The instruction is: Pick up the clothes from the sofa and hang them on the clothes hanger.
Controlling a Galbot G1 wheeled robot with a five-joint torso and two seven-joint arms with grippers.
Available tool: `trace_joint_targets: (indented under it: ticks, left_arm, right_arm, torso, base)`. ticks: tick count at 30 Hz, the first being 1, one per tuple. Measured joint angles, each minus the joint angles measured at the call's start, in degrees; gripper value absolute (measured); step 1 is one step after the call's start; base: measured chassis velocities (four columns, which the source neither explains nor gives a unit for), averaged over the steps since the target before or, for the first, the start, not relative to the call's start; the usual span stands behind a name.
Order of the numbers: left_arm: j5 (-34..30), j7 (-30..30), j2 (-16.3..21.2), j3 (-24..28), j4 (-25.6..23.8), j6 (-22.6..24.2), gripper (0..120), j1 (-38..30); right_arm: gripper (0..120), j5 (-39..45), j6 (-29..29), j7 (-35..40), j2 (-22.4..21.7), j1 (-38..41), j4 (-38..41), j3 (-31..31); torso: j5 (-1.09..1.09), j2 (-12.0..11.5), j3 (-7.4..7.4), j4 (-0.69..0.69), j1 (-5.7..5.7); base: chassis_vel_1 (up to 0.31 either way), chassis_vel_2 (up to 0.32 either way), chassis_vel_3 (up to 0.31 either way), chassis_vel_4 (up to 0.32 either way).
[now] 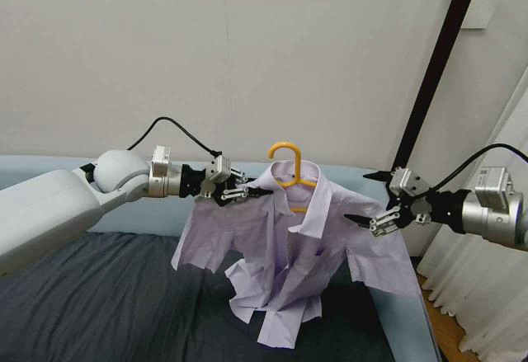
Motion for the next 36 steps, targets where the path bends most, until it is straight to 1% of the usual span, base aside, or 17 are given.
trace_joint_targets:
  ticks: [1, 4, 5, 6, 8, 10, 11, 14, 16, 17, 21, 22, 25, 28, 31, 36]
  left_arm:
    - [0.0, 0.0, 0.0, 0.0, 0.0, 0.0, 7, 0.0]
    - [0.2, 0.0, 0.6, -0.6, -0.9, 0.0, 7, 0.9]
    - [0.2, 0.1, 0.9, -0.6, -1.4, 0.0, 7, 1.0]
    - [0.2, 0.1, 0.9, -0.6, -1.4, 0.0, 7, 1.0]
    - [0.2, 0.2, 1.1, -0.6, -1.9, 0.0, 7, 1.0]
    - [0.2, 0.4, 1.6, -0.6, -2.6, 0.0, 7, 1.1]
    - [0.2, 0.4, 1.6, -0.6, -2.6, 0.0, 7, 1.1]
    - [0.3, 0.4, 2.1, -0.7, -3.1, 0.0, 7, 1.1]
    - [0.7, 0.5, 2.3, -0.6, -3.1, 0.0, 7, 1.1]
    - [0.7, 0.5, 2.3, -0.6, -3.1, 0.0, 7, 1.1]
    - [2.4, 0.9, 2.3, -0.5, -3.1, -0.8, 7, 1.3]
    - [2.4, 0.9, 2.3, -0.5, -3.1, -0.8, 7, 1.3]
    - [2.6, 0.8, 2.3, -0.4, -3.7, -0.9, 7, 1.5]
    - [2.6, 0.7, 2.2, -0.4, -3.8, -0.9, 7, 1.4]
    - [2.6, 0.7, 2.3, -0.3, -3.8, -1.0, 7, 1.4]
    - [2.5, 0.2, 2.8, -0.3, -4.1, -1.2, 7, 1.3]
  right_arm:
    - [99, 0.0, 0.0, 0.0, 0.0, 0.0, 0.0, 0.0]
    - [88, -0.7, -1.2, 0.3, 1.4, 0.2, 0.3, -1.5]
    - [81, -0.5, -1.6, 0.5, 1.8, 0.1, 0.3, -1.8]
    - [81, -0.5, -1.6, 0.5, 1.8, 0.1, 0.3, -1.8]
    - [76, 0.1, -2.0, 0.8, 2.1, 0.0, 0.5, -2.0]
    - [64, 1.1, -2.6, 1.2, 2.7, 0.3, 0.8, -2.2]
    - [64, 1.1, -2.6, 1.2, 2.7, 0.3, 0.8, -2.2]
    - [49, 2.7, -2.9, 1.4, 3.0, 0.7, 1.1, -2.3]
    - [41, 2.9, -2.9, 1.3, 2.9, 0.6, 1.2, -2.3]
    - [41, 2.9, -2.9, 1.3, 2.9, 0.6, 1.2, -2.3]
    - [23, 2.9, -2.8, 0.7, 2.6, 0.0, 1.8, -2.3]
    - [23, 2.9, -2.8, 0.7, 2.6, 0.0, 1.8, -2.3]
    - [10, 2.5, -2.6, -0.6, 2.3, -0.7, 2.6, -2.3]
    - [8, 1.8, -2.4, -1.2, 2.3, -1.0, 2.7, -2.3]
    - [8, 1.6, -2.3, -1.4, 2.3, -1.2, 2.6, -2.3]
    - [8, 3.3, -2.1, -1.8, 1.4, -1.1, 2.5, -2.1]
  torso:
    - [0.00, 0.0, 0.00, 0.00, 0.00]
    - [0.01, 0.0, 0.00, 0.02, 0.00]
    - [0.00, 0.0, 0.00, 0.02, 0.00]
    - [0.00, 0.0, 0.00, 0.02, 0.00]
    - [0.01, 0.0, 0.00, 0.01, 0.00]
    - [0.01, 0.0, 0.00, 0.00, 0.00]
    - [0.01, 0.0, 0.00, 0.00, 0.00]
    - [0.00, 0.0, 0.00, 0.01, 0.00]
    - [0.00, 0.0, 0.00, 0.01, 0.00]
    - [0.00, 0.0, 0.00, 0.01, 0.00]
    - [0.00, 0.0, 0.00, 0.01, 0.00]
    - [0.00, 0.0, 0.00, 0.01, 0.00]
    - [0.00, 0.0, 0.00, 0.00, 0.00]
    - [0.01, 0.0, 0.00, 0.00, 0.00]
    - [0.01, 0.0, 0.00, 0.00, 0.00]
    - [0.00, 0.0, 0.00, 0.01, 0.00]
  base:
    - [0.000, 0.000, 0.000, 0.000]
    - [0.000, 0.000, 0.000, 0.000]
    - [0.000, 0.000, 0.000, 0.000]
    - [0.000, 0.000, 0.000, 0.000]
    - [0.000, 0.000, 0.000, 0.000]
    - [0.000, 0.000, 0.000, 0.000]
    - [0.000, 0.000, 0.000, 0.000]
    - [0.000, 0.000, 0.000, 0.000]
    - [0.000, 0.000, 0.000, 0.000]
    - [0.000, 0.000, 0.000, 0.000]
    - [0.000, 0.000, 0.000, 0.000]
    - [0.000, 0.000, 0.000, 0.000]
    - [0.000, 0.000, 0.000, 0.000]
    - [0.000, 0.000, 0.000, 0.000]
    - [0.000, 0.000, 0.000, 0.000]
    - [0.000, 0.000, 0.000, 0.000]
